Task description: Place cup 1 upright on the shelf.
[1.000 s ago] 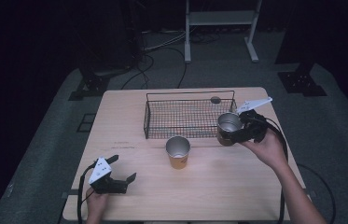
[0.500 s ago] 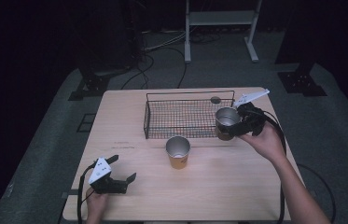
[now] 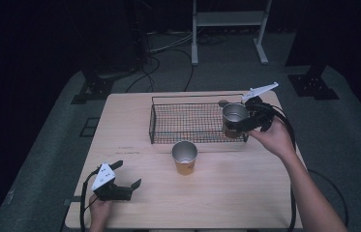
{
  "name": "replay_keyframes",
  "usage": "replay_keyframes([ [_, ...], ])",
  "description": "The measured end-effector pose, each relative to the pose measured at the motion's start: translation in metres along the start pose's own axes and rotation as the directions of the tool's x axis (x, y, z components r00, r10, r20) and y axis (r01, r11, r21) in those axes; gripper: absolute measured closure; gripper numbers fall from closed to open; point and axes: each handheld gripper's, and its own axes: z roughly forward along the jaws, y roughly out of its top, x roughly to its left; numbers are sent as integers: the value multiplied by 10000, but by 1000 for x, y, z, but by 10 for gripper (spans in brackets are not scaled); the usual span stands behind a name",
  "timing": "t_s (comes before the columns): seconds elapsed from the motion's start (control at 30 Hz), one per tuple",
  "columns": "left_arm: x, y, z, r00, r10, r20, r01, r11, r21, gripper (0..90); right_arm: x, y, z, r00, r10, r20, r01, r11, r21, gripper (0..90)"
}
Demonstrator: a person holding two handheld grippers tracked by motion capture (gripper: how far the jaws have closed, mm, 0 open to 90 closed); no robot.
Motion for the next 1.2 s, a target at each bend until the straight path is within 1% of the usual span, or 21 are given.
replay_keyframes([
  [0.2,0,0,0,10000,12,3,-12,10000,-8,0,-6,9,4,10000,-1,64,1,10000,48,177],
  [0.37,0,0,0,10000,27,8,-27,10000,-21,0,-12,19,8,9999,89,94,-90,9999,125,177],
  [0.47,0,0,0,10000,-2,22,2,10000,-30,0,-14,22,10,9999,58,107,-58,10000,65,177],
  [0.5,0,0,0,10000,-7,15,7,10000,-32,0,-17,25,12,9999,148,56,-149,9998,93,177],
  [0.67,0,0,-1,10000,1,22,-1,10000,-52,0,-21,31,18,9998,153,125,-155,9997,191,177],
  [0.7,0,0,-1,10000,6,24,-6,10000,-49,0,-21,34,20,9997,216,150,-219,9996,181,177],
  [0.77,0,0,-1,10000,3,25,-3,10000,-52,0,-23,35,22,9994,337,5,-337,9994,86,177],
  [0.87,0,0,-1,10000,6,34,-6,10000,-60,0,-24,36,25,9993,366,53,-366,9993,25,177],
  [0.9,0,0,-1,10000,15,38,-14,10000,-62,0,-26,36,28,9987,504,54,-504,9987,7,177],
  [0.93,0,0,-1,10000,15,38,-14,10000,-62,0,-26,36,28,9987,504,54,-504,9987,7,177],
  [0.97,0,0,-1,10000,5,43,-5,10000,-63,0,-27,36,32,9984,555,71,-554,9985,-46,177],
  [1.03,0,0,-1,10000,7,49,-6,10000,-63,0,-28,36,34,9982,587,74,-586,9983,-37,177],
  [1.07,0,0,-1,10000,10,54,-9,10000,-60,0,-29,36,39,9982,578,129,-578,9983,17,177],
  [1.2,1,0,-1,10000,-9,68,9,10000,-36,0,-31,36,45,9976,679,112,-680,9976,103,177],
])
